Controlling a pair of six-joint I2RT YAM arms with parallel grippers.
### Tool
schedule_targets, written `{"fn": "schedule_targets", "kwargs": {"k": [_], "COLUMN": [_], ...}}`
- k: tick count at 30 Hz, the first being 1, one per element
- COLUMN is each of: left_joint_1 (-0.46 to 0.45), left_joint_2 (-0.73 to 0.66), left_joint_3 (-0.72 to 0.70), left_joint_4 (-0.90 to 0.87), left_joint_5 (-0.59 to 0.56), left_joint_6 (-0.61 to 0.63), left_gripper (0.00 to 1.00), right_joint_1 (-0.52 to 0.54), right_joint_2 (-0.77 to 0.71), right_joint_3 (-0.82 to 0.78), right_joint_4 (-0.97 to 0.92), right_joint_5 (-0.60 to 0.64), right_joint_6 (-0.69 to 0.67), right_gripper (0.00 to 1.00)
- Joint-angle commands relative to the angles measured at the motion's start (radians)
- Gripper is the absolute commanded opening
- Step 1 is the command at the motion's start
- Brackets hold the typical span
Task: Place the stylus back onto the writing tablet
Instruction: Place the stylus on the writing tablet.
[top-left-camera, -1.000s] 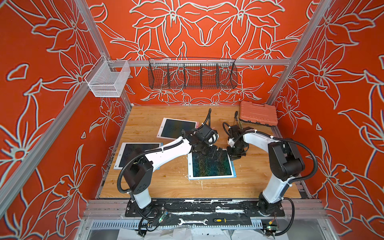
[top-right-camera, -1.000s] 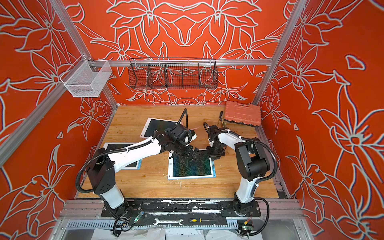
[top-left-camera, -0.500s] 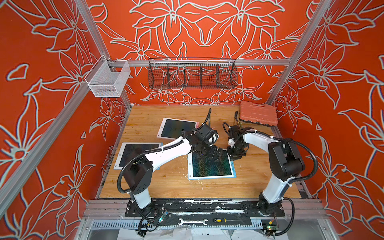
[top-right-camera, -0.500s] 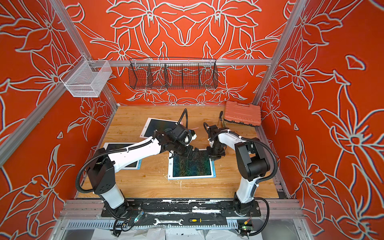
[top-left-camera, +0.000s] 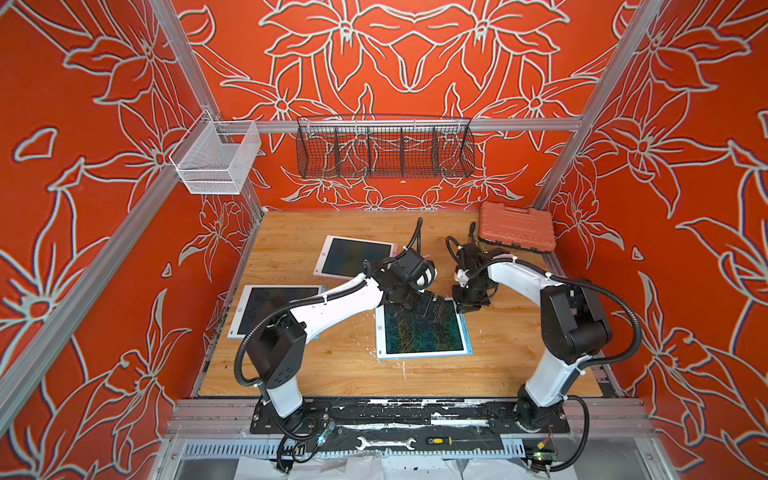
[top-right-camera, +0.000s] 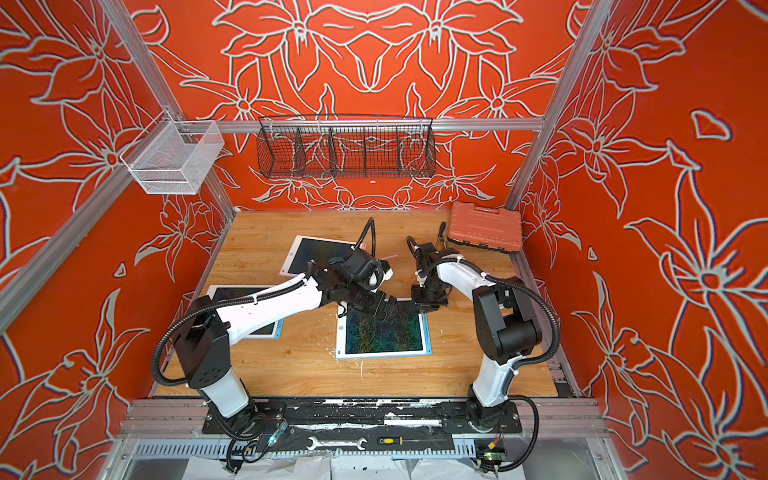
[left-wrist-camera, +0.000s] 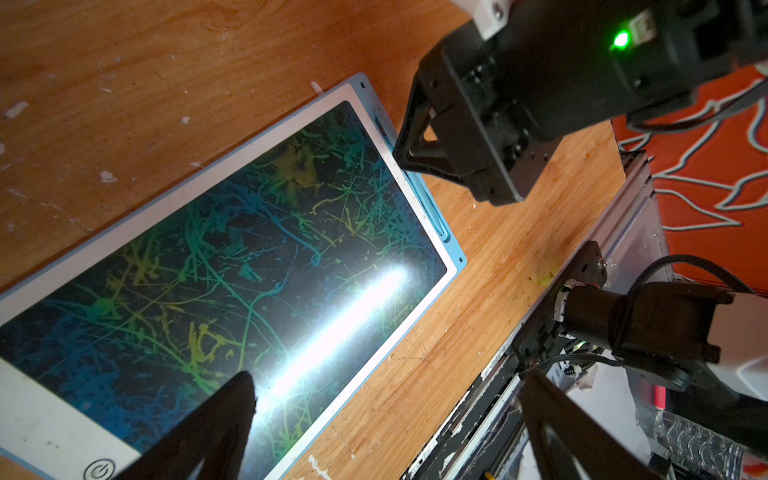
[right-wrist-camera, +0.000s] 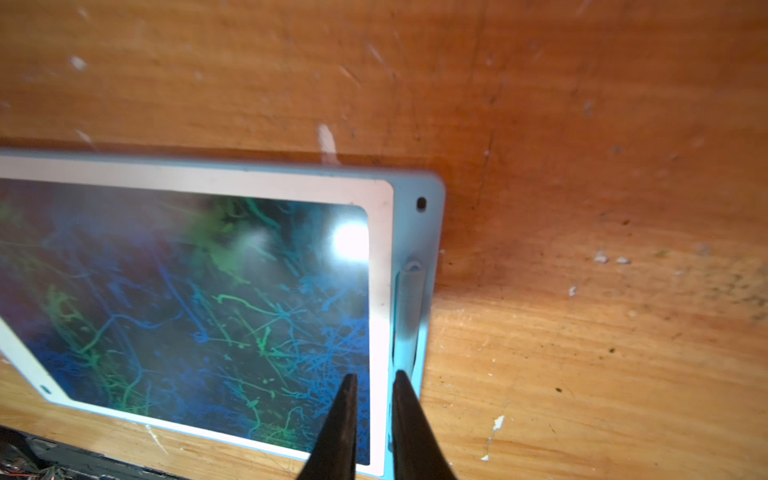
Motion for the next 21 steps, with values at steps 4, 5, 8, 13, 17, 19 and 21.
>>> {"fn": "schedule_targets", "kwargs": {"k": [4,5,8,13,17,19,21], "left_joint_1": [0.004,0.004,0.004,0.004,0.004,0.004,0.004], "left_joint_2": [-0.046,-0.045,-0.047,-0.049,-0.052,-0.057,-0.061], "left_joint_3": [-0.018,-0.018,-0.021,-0.022,-0.026,-0.029,-0.03], "left_joint_4": [0.003,0.003,0.006,0.008,0.004,0.003,0.0], "left_joint_5": [-0.001,-0.001,-0.001,0.0,-0.002,-0.004,-0.01], "left_joint_6": [-0.008,-0.007,-0.01,-0.013,-0.011,-0.014,-0.014], "left_gripper": [0.97,0.97,0.97,0.97,0.97,0.97,0.97], "right_joint_1": [0.007,0.007,0.007,0.007,0.005,0.003,0.0], "right_joint_2": [-0.014,-0.009,0.001,0.042,0.082,0.108,0.125], "right_joint_3": [0.031,0.031,0.034,0.084,0.131,0.153,0.165], "right_joint_4": [-0.055,-0.058,-0.054,-0.051,-0.054,-0.06,-0.062], "right_joint_5": [0.024,0.03,0.043,0.068,0.097,0.12,0.139], "right_joint_6": [0.021,0.024,0.043,0.08,0.101,0.11,0.12], "right_gripper": [0.17,0.17,0.18,0.16,0.13,0.11,0.09]}}
